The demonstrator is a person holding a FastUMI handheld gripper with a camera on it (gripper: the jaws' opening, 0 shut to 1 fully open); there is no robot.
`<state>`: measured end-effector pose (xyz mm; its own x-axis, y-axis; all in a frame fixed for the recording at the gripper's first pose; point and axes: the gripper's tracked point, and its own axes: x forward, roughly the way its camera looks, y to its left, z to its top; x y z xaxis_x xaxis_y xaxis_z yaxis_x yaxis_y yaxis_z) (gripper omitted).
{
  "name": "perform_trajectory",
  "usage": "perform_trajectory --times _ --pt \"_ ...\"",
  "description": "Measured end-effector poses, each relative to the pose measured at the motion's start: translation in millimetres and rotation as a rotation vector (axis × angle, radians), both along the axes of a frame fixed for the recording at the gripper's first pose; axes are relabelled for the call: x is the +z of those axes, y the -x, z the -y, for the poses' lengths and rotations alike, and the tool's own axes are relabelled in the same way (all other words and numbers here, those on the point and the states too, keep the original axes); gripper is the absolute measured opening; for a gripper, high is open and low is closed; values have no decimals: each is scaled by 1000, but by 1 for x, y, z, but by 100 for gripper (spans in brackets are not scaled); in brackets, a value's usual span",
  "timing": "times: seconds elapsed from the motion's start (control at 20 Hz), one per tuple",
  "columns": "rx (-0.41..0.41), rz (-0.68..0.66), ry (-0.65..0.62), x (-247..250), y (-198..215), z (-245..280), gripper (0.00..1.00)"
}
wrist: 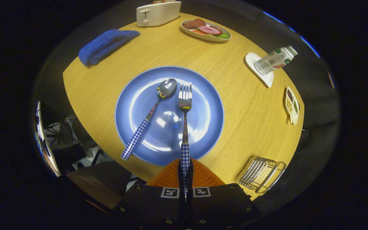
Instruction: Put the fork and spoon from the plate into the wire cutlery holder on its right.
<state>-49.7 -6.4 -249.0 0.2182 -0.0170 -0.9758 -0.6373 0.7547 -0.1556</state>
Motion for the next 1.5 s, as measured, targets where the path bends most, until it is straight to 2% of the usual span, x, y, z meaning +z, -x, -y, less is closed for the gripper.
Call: perform_trajectory --times 0.2,0.35,0.6,0.85,1.2,1.5 --pt "44 -20 48 34 11 35 1" --pt "77 -27 146 56 12 76 1" --pt "45 -35 224 83 19 133 1" --pt "15 -105 325 104 35 194 1" --pt "-110 -239 364 98 38 239 1" --pt "-74 -334 425 71 29 253 1"
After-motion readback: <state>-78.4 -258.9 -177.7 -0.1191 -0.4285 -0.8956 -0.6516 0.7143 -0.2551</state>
